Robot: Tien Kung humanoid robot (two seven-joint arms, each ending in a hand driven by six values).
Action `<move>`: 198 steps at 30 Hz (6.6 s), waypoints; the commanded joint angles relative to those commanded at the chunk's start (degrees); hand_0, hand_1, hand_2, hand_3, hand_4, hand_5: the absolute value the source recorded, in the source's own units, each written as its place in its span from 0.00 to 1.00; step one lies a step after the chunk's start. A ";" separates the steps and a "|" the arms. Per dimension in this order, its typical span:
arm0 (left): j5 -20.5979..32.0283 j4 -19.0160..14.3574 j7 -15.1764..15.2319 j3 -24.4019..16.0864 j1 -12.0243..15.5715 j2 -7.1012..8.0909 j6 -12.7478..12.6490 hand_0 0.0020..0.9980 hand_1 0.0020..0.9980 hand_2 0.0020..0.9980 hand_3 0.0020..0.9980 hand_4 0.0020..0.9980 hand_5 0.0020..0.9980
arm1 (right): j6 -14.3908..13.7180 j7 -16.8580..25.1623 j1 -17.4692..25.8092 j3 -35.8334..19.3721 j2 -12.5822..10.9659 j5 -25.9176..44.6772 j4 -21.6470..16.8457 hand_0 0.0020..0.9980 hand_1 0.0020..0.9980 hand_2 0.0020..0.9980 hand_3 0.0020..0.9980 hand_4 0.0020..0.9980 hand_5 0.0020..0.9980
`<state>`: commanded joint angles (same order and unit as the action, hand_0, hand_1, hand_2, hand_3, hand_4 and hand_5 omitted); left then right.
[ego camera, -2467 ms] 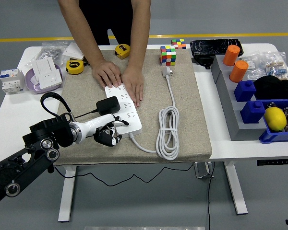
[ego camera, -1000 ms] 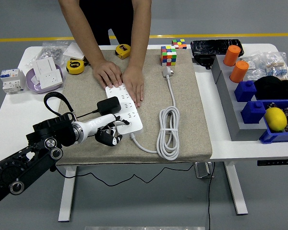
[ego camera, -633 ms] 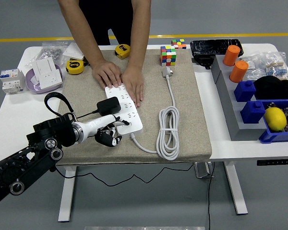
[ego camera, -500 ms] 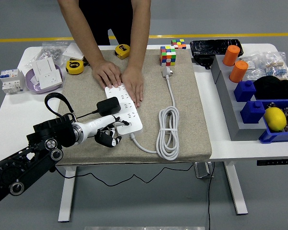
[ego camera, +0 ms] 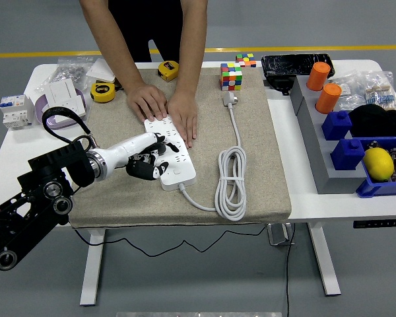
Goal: Pick up the plug,place it near the board,insert it into the board,press the button
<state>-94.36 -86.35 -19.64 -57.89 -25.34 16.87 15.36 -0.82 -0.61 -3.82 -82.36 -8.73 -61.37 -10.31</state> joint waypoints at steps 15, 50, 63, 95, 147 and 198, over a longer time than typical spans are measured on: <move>22.48 15.83 19.78 -11.93 -2.95 -9.95 -19.47 0.83 0.91 0.86 0.84 1.00 0.34 | -0.05 -0.17 -0.23 -0.12 0.32 -1.39 0.00 1.00 0.80 0.72 0.73 1.00 1.00; -12.25 33.72 12.33 2.37 -8.22 -10.22 -16.60 0.70 0.69 0.64 0.69 1.00 0.17 | 0.08 -0.32 -0.06 0.56 0.14 -1.50 0.00 1.00 0.80 0.72 0.73 1.00 1.00; -17.09 35.04 12.80 2.50 -8.14 -10.26 -20.61 0.45 0.51 0.50 0.53 1.00 0.10 | 0.03 -0.33 0.00 0.25 0.19 -1.70 0.00 1.00 0.80 0.72 0.73 1.00 1.00; -20.37 35.33 12.42 2.80 -8.93 -10.80 -20.06 0.36 0.44 0.48 0.54 0.79 0.10 | -0.10 -0.32 -0.26 -0.22 0.11 -2.05 0.00 1.00 0.80 0.72 0.73 1.00 1.00; -18.26 31.58 12.92 -4.42 -6.00 -10.92 -16.67 0.33 0.31 0.32 0.38 0.68 0.16 | -0.60 -0.53 -0.11 -0.62 0.27 -3.14 0.00 1.00 0.81 0.72 0.73 1.00 1.00; -1.11 23.93 22.70 -19.81 4.43 -9.78 -25.26 0.85 0.96 0.90 0.89 1.00 0.95 | -0.51 -0.52 0.11 -0.65 0.83 -2.71 0.00 1.00 0.80 0.72 0.73 1.00 1.00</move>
<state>-95.48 -62.42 3.06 -77.70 -20.91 7.09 -9.90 -1.33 -1.13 -3.71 -83.00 -7.89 -64.09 -10.31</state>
